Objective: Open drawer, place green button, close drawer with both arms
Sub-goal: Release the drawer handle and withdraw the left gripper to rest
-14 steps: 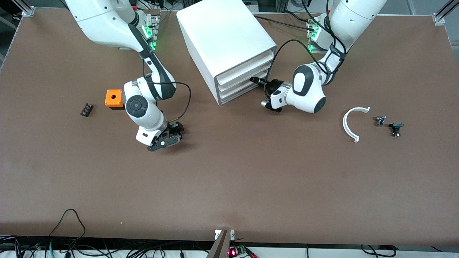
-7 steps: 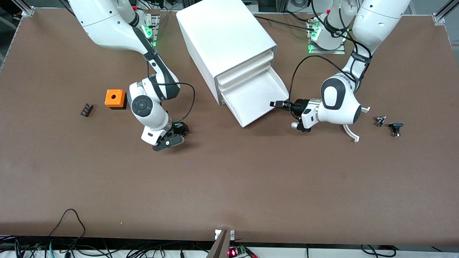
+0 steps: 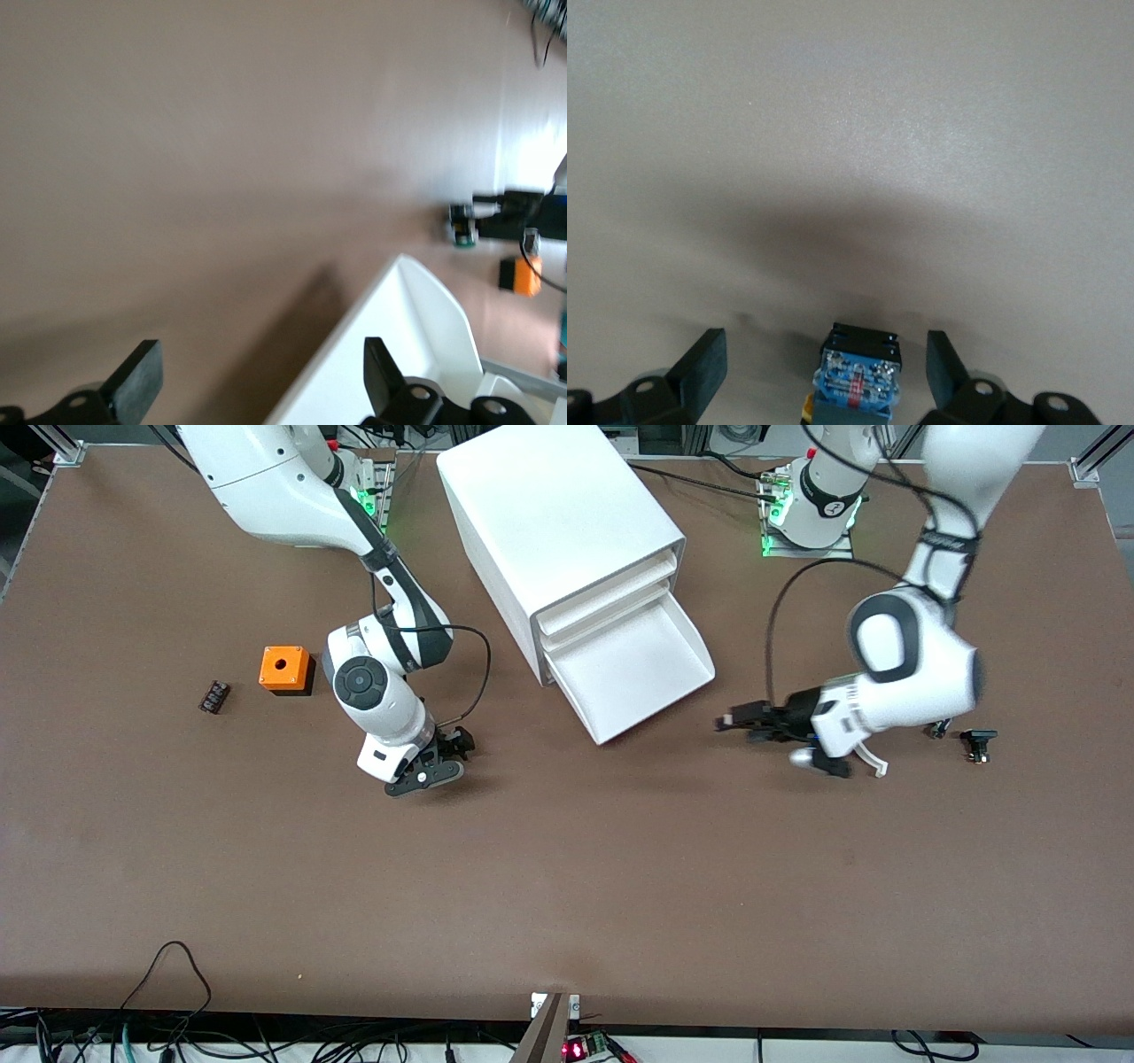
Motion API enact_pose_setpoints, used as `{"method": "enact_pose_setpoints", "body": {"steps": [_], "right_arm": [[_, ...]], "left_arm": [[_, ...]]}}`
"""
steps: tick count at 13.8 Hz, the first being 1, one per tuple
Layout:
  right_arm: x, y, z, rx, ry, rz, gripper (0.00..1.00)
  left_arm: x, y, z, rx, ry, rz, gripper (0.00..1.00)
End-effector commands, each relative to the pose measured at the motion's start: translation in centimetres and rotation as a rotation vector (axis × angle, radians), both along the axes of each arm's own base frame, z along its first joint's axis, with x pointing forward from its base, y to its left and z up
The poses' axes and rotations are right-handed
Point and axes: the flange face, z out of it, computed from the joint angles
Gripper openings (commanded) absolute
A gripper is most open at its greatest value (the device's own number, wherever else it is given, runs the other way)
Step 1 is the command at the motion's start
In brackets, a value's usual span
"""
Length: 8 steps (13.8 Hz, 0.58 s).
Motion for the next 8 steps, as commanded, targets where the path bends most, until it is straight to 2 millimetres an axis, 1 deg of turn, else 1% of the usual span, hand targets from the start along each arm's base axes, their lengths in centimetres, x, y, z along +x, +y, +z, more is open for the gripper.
{"method": "enact_pose_setpoints", "body": {"steps": [1, 2, 4, 5, 6, 7, 8], "right_arm": [[0.0, 0.2, 0.0, 0.010, 0.001, -0.016, 0.98], [-0.1, 0.2, -0.1, 0.009, 0.003, -0.016, 0.93], [-0.1, -0.1, -0.3, 0.005, 0.009, -0.015, 0.72], [-0.2, -0.2, -0.4, 0.003, 0.013, -0.018, 0.63], [-0.1, -0.1, -0.4, 0.004, 0.014, -0.021, 0.57], [0.0, -0.4, -0.4, 0.004, 0.015, -0.030, 0.52], [0.2, -0.8, -0.4, 0.005, 0.017, -0.060, 0.51]], "left_arm": [[-0.4, 5.3, 6.6, 0.110, -0.110, 0.003, 1.00], [-0.6, 6.5, 9.1, 0.184, -0.147, -0.053, 1.00], [-0.2, 9.3, 14.9, 0.344, -0.190, -0.162, 1.00], [-0.2, 10.2, 17.3, 0.396, -0.194, -0.198, 1.00], [-0.5, 11.6, 19.5, 0.444, -0.186, -0.220, 1.00], [-0.8, 12.4, 21.5, 0.494, -0.178, -0.239, 1.00], [-0.9, 12.8, 23.2, 0.553, -0.167, -0.248, 1.00]]}}
